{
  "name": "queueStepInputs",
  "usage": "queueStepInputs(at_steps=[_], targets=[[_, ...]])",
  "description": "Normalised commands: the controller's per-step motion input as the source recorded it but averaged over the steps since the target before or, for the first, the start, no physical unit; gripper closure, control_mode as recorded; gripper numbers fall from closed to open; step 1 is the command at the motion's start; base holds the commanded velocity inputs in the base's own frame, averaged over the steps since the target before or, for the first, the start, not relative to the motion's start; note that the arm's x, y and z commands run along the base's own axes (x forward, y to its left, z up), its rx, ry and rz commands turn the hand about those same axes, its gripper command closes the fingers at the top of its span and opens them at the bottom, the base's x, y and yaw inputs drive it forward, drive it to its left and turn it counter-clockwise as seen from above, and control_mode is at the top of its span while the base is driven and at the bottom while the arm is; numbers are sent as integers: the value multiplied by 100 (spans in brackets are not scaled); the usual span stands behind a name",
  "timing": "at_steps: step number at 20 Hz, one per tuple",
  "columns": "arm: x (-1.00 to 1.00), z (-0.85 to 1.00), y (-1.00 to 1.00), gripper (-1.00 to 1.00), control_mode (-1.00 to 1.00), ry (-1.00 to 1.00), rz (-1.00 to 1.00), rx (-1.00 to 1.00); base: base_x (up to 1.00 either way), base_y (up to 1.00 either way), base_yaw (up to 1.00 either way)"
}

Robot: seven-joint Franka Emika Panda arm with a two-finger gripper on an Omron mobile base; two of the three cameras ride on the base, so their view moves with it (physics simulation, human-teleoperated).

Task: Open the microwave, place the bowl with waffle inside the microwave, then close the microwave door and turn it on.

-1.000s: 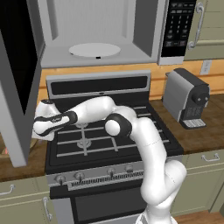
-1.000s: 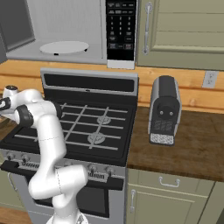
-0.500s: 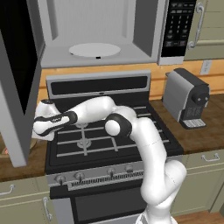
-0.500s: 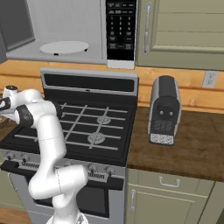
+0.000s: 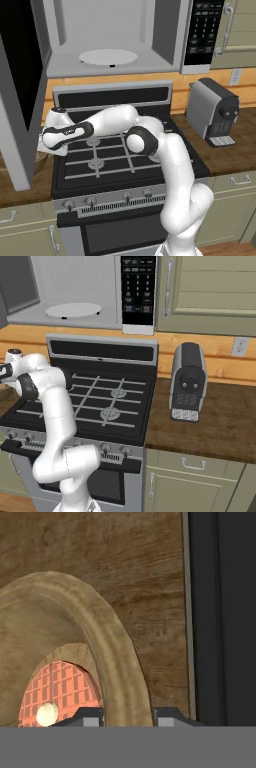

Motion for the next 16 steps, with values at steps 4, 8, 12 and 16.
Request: queueStepInputs(at_steps=[4, 8, 12, 16], targets=[[-10, 18, -65, 100, -100, -5, -20, 1, 0, 0, 0], [-19, 28, -55, 100, -100, -12, -20, 0, 0, 0, 0], [-39, 33, -45, 100, -100, -13, -26, 0, 0, 0, 0], [-52, 25, -58, 100, -100, -2, -34, 0, 0, 0, 0]])
